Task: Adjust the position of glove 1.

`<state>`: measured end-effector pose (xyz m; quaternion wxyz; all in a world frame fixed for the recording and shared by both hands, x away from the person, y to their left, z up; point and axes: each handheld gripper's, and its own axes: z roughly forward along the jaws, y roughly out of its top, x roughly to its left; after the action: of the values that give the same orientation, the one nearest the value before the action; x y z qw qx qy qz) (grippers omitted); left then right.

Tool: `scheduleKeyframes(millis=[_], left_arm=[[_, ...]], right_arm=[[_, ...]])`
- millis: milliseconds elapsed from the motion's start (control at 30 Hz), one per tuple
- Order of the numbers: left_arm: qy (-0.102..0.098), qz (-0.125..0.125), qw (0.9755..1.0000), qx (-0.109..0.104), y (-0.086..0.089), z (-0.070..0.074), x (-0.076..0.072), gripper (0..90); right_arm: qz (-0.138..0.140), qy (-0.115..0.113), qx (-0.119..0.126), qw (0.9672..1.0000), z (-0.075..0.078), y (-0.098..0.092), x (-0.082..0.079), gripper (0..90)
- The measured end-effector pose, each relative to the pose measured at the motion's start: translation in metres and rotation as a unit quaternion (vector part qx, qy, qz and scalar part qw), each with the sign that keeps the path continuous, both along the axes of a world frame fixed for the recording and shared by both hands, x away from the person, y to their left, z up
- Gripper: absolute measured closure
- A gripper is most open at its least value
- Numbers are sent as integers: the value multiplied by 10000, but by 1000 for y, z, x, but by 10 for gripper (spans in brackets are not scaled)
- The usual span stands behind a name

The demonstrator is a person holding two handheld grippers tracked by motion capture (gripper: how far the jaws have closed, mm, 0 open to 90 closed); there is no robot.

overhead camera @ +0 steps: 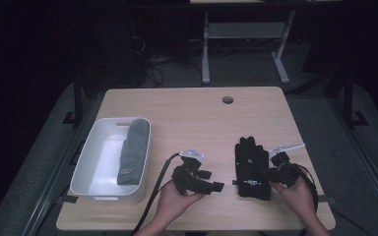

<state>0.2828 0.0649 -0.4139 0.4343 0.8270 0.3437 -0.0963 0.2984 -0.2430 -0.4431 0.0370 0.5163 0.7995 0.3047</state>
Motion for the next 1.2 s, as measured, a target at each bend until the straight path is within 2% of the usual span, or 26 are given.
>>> scheduleKeyframes(millis=[200, 467, 567, 633, 667, 833, 1033, 1100, 1167, 1200], left_arm=[[86, 16, 10000, 42, 1, -7, 2, 313], [233, 38, 9996, 141, -1, -17, 6, 313], [333, 63, 9993, 150, -2, -21, 11, 313], [371, 52, 9991, 185, -4, -24, 13, 316], [392, 45, 9990, 200, -5, -25, 14, 317], [505, 37, 9983, 272, -14, -33, 19, 330], [610, 20, 9976, 337, -22, -39, 22, 357], [633, 19, 9973, 367, -24, -40, 23, 371], [675, 19, 9970, 365, -27, -41, 24, 385], [659, -6, 9969, 428, -28, -42, 25, 392]], right_arm=[[216, -18, 30, 9998, 0, 11, -4, 800], [517, 83, 276, 9982, -2, 30, -7, 759], [609, 59, 295, 9977, -2, 34, -6, 703], [533, 24, 333, 9980, 2, 31, -5, 620], [504, -68, 328, 9982, 4, 29, -4, 583], [131, -297, 318, 9990, 11, 10, 7, 462], [-215, -290, 368, 9987, 10, -10, 24, 419], [-299, -234, 417, 9984, 7, -13, 30, 411], [-356, -161, 393, 9985, 2, -15, 35, 409], [-368, -154, 348, 9986, 0, -15, 38, 406]])
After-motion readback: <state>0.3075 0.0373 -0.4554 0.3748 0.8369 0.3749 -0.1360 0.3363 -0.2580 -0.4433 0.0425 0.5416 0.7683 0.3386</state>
